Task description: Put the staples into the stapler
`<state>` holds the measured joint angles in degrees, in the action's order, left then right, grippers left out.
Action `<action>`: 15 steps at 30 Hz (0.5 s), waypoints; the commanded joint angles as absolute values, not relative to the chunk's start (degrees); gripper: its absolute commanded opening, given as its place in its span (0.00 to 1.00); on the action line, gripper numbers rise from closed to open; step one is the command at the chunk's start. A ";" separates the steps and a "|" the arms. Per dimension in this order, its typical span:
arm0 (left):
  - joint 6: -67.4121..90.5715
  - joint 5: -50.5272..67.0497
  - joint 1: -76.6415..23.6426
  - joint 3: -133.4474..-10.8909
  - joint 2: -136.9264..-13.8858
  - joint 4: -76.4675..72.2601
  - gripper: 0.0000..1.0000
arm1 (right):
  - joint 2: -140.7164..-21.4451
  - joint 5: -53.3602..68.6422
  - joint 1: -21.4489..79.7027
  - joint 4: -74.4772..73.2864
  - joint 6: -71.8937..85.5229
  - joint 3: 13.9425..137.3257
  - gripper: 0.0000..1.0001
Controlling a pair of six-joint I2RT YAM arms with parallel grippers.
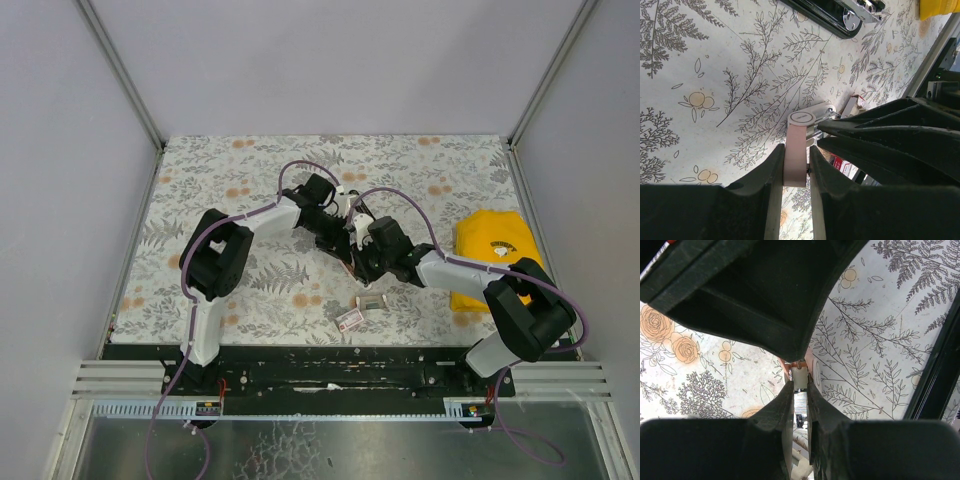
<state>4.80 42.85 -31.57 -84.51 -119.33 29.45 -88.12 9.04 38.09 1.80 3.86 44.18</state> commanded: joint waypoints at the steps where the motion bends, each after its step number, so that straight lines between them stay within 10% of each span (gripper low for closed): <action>1: 3.34 42.60 -32.17 -86.04 -120.07 32.17 0.00 | -87.79 7.04 38.58 1.93 3.24 44.54 0.17; 15: 3.54 42.57 -32.21 -86.21 -119.68 32.17 0.00 | -88.46 5.84 38.72 1.79 4.33 43.08 0.17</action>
